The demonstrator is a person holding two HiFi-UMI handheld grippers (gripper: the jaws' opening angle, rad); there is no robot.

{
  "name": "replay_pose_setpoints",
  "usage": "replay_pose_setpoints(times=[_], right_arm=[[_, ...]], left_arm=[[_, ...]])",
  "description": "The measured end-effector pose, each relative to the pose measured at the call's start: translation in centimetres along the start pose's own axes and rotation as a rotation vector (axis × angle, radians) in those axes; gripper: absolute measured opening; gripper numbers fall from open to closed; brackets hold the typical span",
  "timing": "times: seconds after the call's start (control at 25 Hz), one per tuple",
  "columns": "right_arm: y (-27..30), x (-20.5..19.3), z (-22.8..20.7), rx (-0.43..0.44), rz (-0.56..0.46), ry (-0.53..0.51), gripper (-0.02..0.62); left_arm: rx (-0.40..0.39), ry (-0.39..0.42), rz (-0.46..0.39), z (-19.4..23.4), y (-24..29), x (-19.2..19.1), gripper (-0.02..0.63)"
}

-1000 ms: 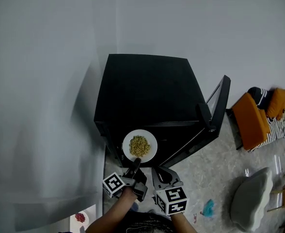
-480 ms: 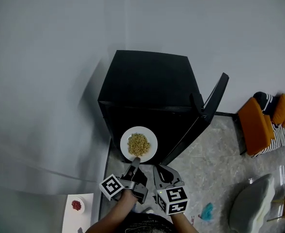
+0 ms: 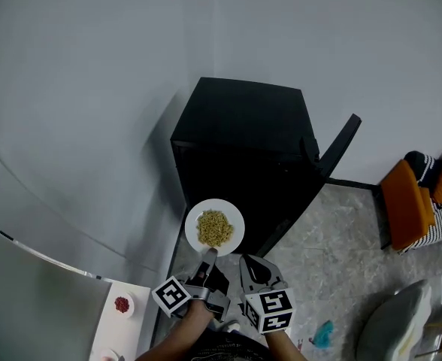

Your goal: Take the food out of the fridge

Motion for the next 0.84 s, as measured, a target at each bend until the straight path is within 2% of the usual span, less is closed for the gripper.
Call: replay_pose_setpoints(times=[0.84], right_arm=[[-3.1,-1.0,-0.2,-0.021,-0.026,0.009,0.021]], left_arm=[[-0.010,0.005,0.007,0.3,-1.7,-2.7,0.021]])
Point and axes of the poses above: the fingertips, and each gripper's own axes: y forward along the fingers, z to its left, x out of its top, the point moved 4 cm from there along -y, backward along the fingers, and after that the axes turned 14 degrees about -y, right-handed, at the moved point
